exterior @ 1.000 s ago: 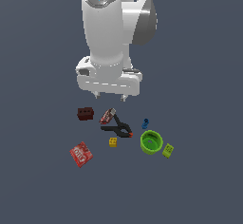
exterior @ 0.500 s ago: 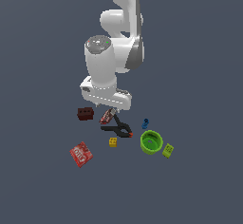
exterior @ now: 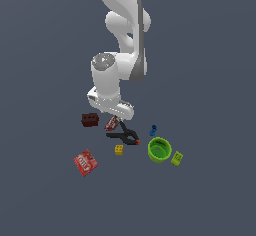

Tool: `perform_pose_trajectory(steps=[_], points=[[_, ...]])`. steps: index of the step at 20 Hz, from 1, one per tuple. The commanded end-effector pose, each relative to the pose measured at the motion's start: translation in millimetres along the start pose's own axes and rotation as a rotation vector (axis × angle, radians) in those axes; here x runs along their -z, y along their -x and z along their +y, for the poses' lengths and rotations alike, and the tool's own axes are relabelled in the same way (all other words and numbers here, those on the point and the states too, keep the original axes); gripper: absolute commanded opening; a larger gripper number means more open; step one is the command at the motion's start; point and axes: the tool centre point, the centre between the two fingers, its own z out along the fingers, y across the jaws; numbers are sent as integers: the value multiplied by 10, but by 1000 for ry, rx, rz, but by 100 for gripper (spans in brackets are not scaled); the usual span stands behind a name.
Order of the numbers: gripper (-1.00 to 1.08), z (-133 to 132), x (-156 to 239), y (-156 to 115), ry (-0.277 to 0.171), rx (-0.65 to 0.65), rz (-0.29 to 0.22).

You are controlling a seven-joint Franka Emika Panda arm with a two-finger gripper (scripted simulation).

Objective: Pick up a designated object from a clutter of objects.

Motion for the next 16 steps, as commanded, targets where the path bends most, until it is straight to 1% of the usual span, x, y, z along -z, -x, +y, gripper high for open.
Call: perform_pose_trajectory(steps=[1, 9, 16], points=[[100, 31, -66, 29, 1, -15, 0], [100, 44, -120, 45, 2, -19, -1], [100, 50, -384, 55, 2, -21, 0]])
